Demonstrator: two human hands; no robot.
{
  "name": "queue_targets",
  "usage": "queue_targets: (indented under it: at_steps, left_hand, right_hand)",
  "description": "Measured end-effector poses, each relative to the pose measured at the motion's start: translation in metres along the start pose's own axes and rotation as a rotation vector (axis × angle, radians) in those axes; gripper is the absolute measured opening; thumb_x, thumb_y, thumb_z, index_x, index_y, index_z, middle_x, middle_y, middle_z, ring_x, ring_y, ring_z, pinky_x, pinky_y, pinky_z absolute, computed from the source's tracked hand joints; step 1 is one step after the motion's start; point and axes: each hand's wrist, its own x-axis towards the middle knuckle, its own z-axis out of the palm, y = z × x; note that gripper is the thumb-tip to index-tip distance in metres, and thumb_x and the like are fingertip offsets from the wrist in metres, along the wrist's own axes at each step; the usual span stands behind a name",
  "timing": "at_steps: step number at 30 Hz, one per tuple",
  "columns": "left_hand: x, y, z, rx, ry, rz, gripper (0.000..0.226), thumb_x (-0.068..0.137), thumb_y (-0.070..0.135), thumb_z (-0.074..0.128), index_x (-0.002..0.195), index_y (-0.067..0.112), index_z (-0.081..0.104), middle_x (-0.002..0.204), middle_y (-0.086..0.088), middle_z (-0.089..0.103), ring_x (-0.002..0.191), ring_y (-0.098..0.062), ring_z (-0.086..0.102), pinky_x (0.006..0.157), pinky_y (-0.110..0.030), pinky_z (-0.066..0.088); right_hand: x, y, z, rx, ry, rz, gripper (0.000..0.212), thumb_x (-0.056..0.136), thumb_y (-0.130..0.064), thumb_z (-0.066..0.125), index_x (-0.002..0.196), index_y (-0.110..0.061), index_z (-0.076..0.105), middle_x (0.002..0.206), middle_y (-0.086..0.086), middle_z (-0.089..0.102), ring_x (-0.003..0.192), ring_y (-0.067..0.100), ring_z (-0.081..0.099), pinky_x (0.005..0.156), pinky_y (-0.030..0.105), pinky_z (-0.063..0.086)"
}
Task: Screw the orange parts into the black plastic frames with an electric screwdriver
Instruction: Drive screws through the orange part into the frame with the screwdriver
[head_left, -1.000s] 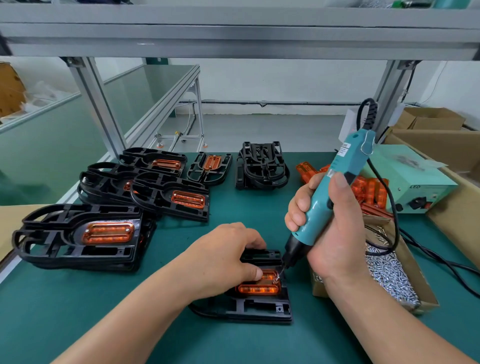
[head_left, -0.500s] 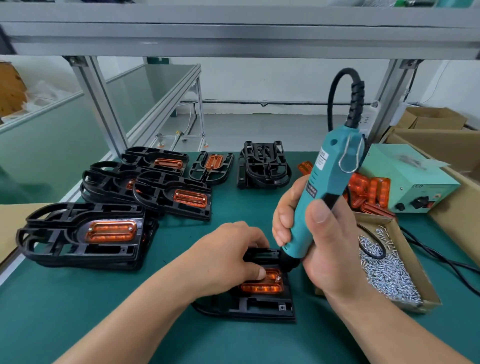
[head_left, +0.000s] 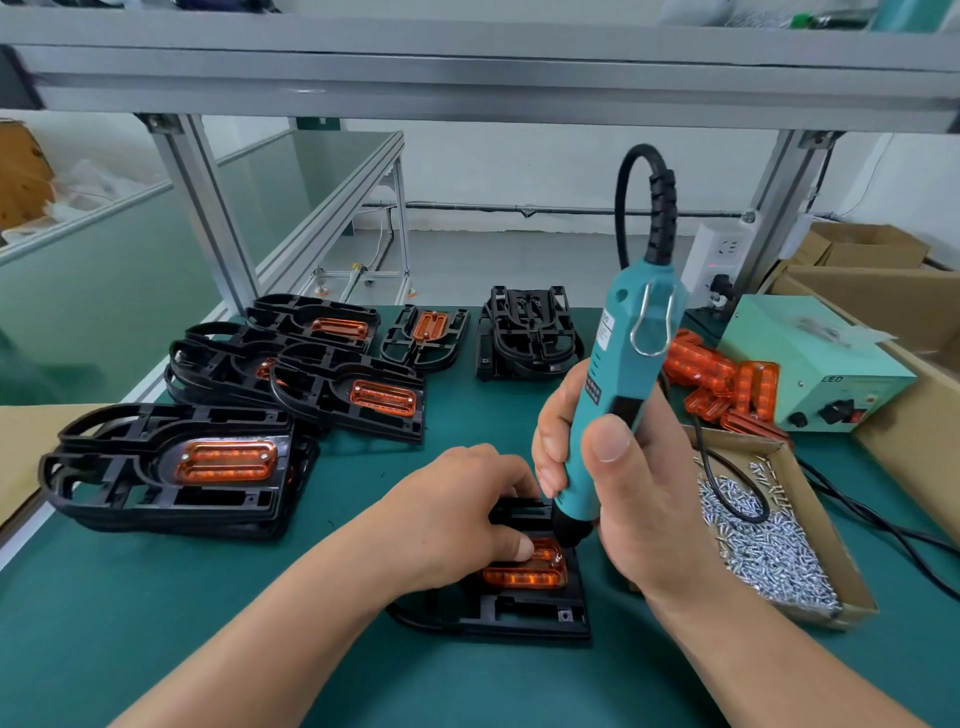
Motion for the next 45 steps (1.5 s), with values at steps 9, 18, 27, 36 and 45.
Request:
queue_targets:
  at_steps: [9, 18, 27, 36, 45]
  left_hand:
    - [0.000, 0.002, 0.000, -0.036, 0.002, -0.016, 0.036, 0.085, 0.042, 0.082, 0.108, 0.042, 0.054, 0.113, 0.015, 0.059, 0.110, -0.010, 0.057, 0.099, -0.040, 0.051]
    - [-0.001, 0.002, -0.001, -0.059, -0.011, -0.019, 0.041, 0.085, 0.041, 0.082, 0.117, 0.041, 0.058, 0.119, 0.014, 0.062, 0.115, -0.011, 0.060, 0.101, -0.041, 0.052]
    - [0.000, 0.001, 0.001, 0.001, 0.002, -0.008, 0.038, 0.086, 0.043, 0.081, 0.103, 0.048, 0.048, 0.114, 0.016, 0.058, 0.111, -0.009, 0.055, 0.099, -0.040, 0.050]
    - [0.001, -0.003, 0.003, -0.006, 0.005, 0.030, 0.035, 0.085, 0.041, 0.081, 0.111, 0.044, 0.057, 0.110, 0.018, 0.058, 0.109, -0.003, 0.054, 0.098, -0.040, 0.050]
    - [-0.002, -0.005, 0.001, 0.020, 0.014, 0.031, 0.030, 0.085, 0.049, 0.076, 0.108, 0.047, 0.058, 0.104, 0.023, 0.053, 0.104, 0.006, 0.049, 0.095, -0.030, 0.047]
  right_hand:
    - [0.007, 0.008, 0.001, 0.024, -0.038, 0.049, 0.062, 0.098, -0.064, 0.066, 0.102, -0.005, 0.048, 0.078, 0.017, 0.046, 0.056, 0.033, 0.044, 0.058, 0.038, 0.045]
    - [0.006, 0.010, 0.001, 0.052, -0.108, 0.086, 0.064, 0.097, -0.065, 0.068, 0.097, -0.004, 0.050, 0.072, 0.012, 0.049, 0.056, 0.030, 0.045, 0.057, 0.037, 0.042]
    - [0.002, 0.006, 0.000, 0.097, -0.023, 0.042, 0.060, 0.096, -0.062, 0.072, 0.103, -0.006, 0.053, 0.078, 0.014, 0.050, 0.057, 0.032, 0.045, 0.060, 0.041, 0.043]
    - [0.014, -0.007, -0.003, 0.058, 0.029, -0.066, 0.053, 0.096, -0.062, 0.071, 0.105, -0.012, 0.057, 0.077, 0.010, 0.055, 0.057, 0.032, 0.048, 0.054, 0.039, 0.043]
    - [0.045, -0.030, -0.085, 0.267, 0.619, -0.076, 0.033, 0.103, -0.051, 0.063, 0.093, -0.020, 0.057, 0.075, 0.003, 0.050, 0.062, 0.019, 0.047, 0.058, 0.030, 0.044]
